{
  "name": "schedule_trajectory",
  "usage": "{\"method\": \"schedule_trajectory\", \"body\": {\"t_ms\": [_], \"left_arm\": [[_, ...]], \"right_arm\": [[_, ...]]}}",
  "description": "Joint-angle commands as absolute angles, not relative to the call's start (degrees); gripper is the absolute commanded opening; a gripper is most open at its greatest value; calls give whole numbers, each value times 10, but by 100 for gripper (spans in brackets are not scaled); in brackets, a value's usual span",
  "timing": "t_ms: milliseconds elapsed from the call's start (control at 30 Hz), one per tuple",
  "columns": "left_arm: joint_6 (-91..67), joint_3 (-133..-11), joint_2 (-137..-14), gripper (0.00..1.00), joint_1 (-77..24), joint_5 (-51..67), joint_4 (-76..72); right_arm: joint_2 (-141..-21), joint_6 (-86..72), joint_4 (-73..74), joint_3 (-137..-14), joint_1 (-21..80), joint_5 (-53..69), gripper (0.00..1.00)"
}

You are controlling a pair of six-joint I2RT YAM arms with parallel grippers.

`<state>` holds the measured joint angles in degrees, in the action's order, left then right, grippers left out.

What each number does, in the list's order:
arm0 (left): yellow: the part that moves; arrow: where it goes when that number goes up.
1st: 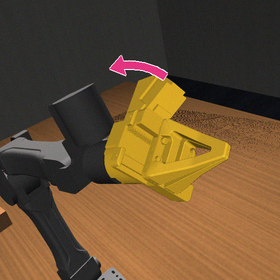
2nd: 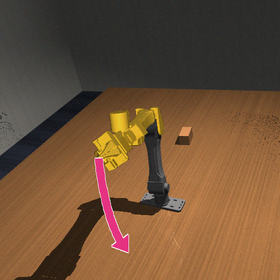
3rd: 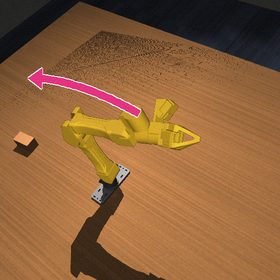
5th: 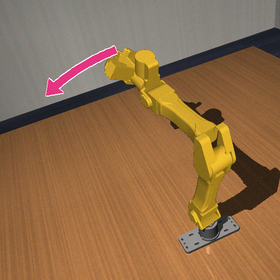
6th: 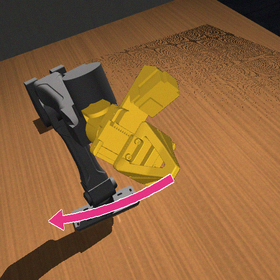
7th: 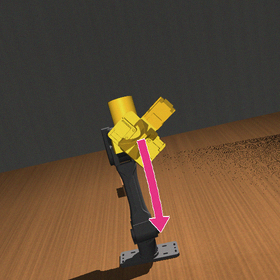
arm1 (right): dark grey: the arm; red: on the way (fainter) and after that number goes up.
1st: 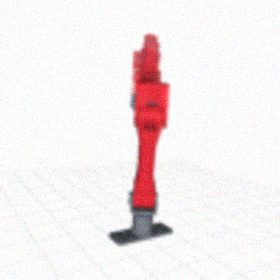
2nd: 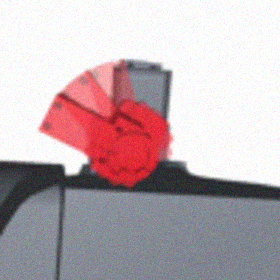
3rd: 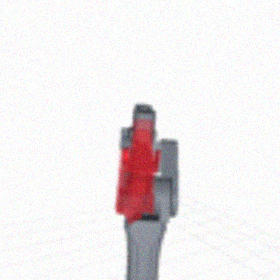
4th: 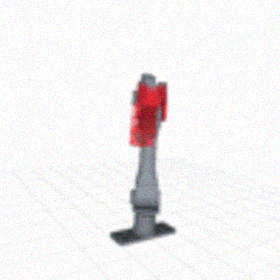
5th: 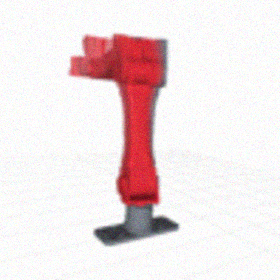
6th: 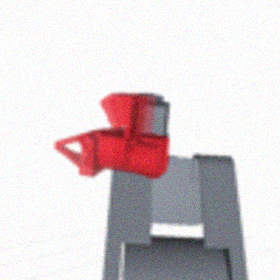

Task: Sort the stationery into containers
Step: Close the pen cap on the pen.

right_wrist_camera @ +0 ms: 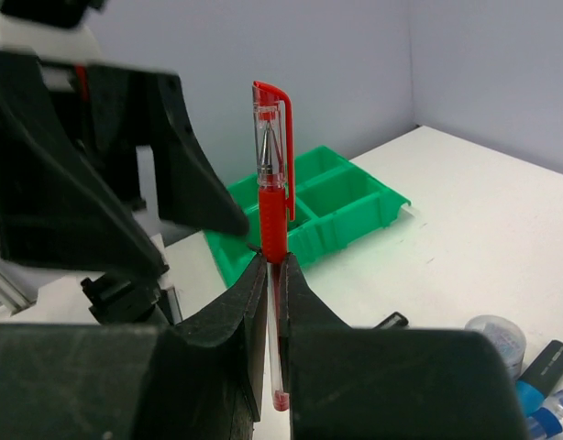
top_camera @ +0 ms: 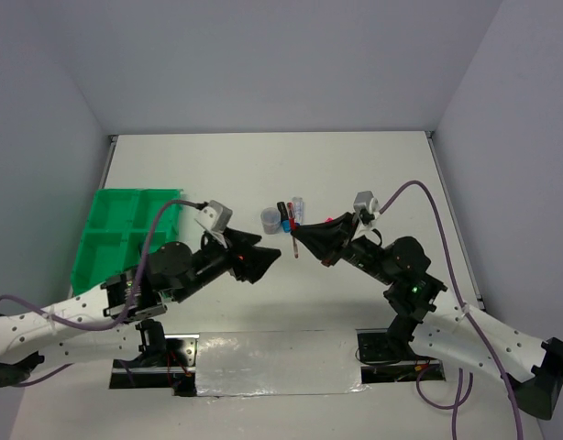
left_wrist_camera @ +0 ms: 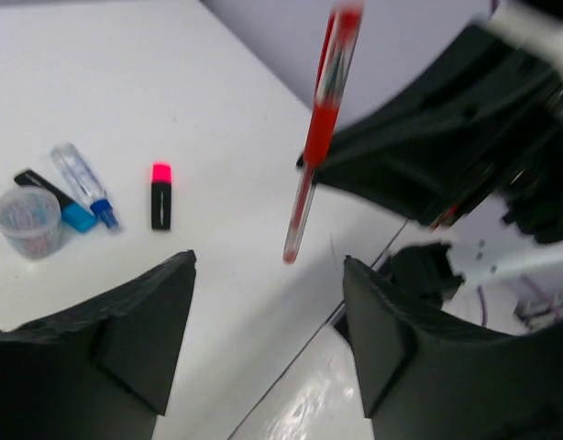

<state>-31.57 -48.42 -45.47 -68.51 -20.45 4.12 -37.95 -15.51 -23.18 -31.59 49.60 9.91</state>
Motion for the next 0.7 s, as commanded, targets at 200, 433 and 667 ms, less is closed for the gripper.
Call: {"method": "schedule_trajectory", "body": {"t_ms": [200,433,667], "left_arm": [[-250,-539,-453,92,-686,-273,-97],[-244,-608,-524,99,-680,-283,-79],[-289,-634,-558,97,-665,-306,-31]], "right_arm": [[-408,-175,-260,-324,518,99,0],[-424,-174,-243,-336,533,85,0],[-417,-169,-225,-342,534,69,0]]}}
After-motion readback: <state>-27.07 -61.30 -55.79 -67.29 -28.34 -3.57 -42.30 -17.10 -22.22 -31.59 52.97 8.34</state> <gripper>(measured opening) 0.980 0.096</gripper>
